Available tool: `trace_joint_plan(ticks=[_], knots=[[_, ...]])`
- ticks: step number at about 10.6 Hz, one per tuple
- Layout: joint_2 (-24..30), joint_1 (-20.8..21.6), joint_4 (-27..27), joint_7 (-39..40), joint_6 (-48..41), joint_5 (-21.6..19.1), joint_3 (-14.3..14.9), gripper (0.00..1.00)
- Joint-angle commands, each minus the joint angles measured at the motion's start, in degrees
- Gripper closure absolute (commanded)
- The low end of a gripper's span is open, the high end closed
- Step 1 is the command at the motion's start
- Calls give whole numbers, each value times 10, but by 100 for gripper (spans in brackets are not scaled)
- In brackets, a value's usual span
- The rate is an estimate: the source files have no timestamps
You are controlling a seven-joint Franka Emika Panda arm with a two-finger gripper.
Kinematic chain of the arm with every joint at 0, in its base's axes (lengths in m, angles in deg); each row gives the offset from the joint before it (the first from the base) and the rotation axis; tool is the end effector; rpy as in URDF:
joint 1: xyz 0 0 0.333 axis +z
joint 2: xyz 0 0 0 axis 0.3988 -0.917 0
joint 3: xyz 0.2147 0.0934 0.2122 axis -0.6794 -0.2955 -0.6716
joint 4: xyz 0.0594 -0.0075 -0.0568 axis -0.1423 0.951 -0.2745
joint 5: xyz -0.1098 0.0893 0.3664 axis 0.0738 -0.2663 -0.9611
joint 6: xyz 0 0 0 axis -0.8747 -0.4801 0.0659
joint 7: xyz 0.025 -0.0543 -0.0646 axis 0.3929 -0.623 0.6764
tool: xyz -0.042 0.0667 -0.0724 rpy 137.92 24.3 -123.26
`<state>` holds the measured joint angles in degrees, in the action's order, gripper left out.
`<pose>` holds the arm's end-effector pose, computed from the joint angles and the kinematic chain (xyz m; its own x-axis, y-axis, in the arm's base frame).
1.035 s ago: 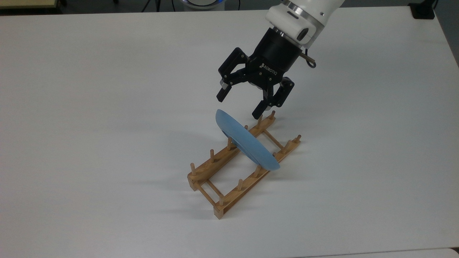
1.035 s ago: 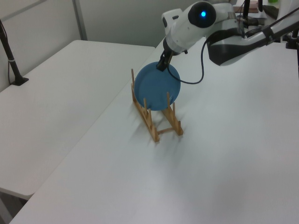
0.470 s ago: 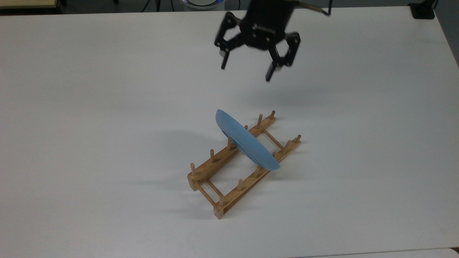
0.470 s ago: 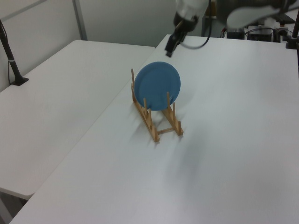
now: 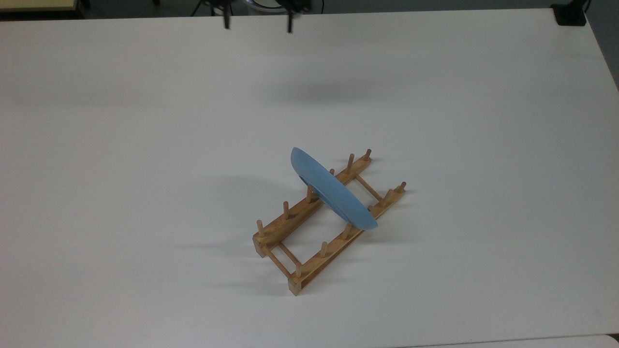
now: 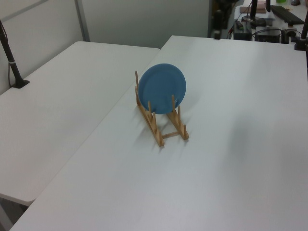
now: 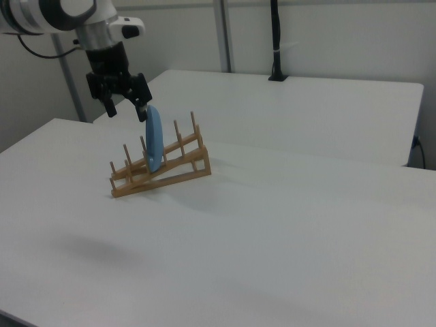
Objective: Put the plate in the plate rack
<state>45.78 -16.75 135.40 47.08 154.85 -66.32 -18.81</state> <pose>0.5684 0.0328 0.6261 0.9992 0.0021 0.0408 -0.0002 -0.9985 0.0547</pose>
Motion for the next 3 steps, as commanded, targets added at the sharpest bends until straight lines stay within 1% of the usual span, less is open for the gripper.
trace_joint_plan(ticks=[1,3], knots=[[19,-27,34,22,-17,-11,-3,0],[15,-32,33,22,-18,-10,-2,0]])
